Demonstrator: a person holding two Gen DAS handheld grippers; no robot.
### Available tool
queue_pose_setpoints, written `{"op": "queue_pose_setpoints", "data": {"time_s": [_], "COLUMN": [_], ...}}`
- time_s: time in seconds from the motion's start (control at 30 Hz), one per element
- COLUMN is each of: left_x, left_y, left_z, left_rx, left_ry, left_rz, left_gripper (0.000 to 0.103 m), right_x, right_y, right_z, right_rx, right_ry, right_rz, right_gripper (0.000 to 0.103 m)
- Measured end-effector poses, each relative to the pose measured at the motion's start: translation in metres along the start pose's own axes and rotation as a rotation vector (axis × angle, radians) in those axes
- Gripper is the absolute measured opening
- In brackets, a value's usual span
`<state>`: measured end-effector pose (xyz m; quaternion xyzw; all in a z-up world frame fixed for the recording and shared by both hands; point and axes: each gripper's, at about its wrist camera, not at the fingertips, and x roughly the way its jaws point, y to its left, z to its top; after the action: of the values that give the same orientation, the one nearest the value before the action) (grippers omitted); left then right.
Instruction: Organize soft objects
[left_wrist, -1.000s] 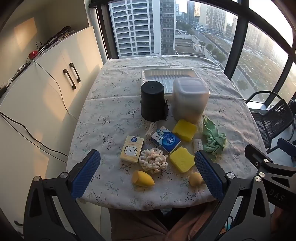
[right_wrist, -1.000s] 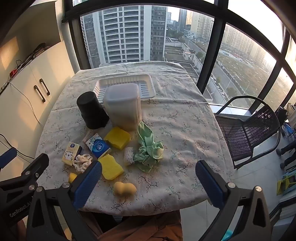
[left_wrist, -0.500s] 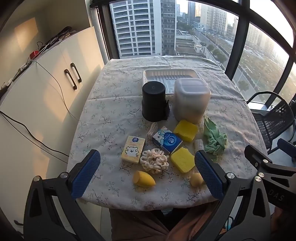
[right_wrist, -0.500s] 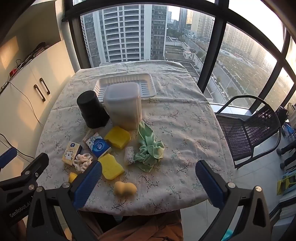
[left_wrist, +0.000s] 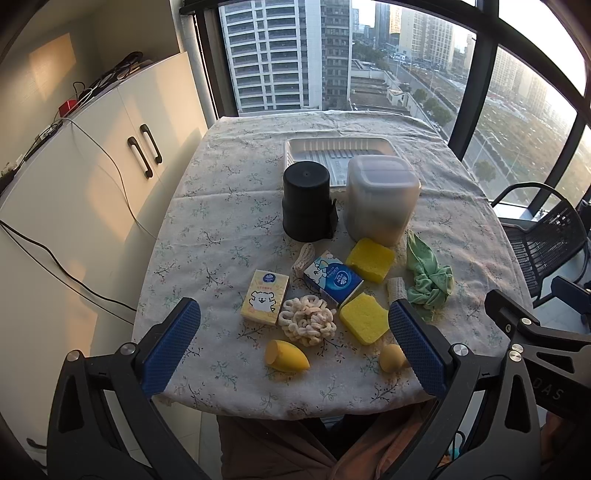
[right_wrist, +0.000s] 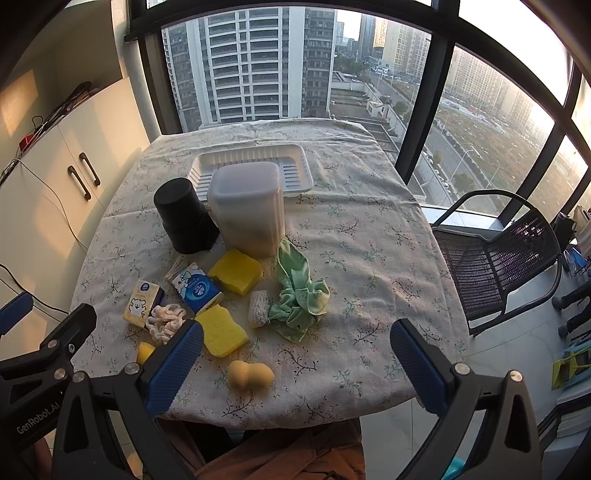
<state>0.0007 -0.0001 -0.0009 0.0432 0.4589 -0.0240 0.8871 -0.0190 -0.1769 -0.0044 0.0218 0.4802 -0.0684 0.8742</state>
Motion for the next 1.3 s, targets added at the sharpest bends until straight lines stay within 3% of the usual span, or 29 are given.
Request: {"op": "queue_pose_setpoints", "data": {"time_s": [1.3], "left_x": [0.0004], "left_y": [0.0016], "left_z": [-0.0034], "left_rx": [-0.005], "left_ry": [-0.001], "left_rz": [-0.005], "left_gripper": [0.103], "right_x": [-0.0001], "right_y": [0.0017], "right_z": [-0.0001], "right_rx": [-0.002], "right_ry": [0.001], "right_rz": [-0.001], "right_gripper": [0.103]}}
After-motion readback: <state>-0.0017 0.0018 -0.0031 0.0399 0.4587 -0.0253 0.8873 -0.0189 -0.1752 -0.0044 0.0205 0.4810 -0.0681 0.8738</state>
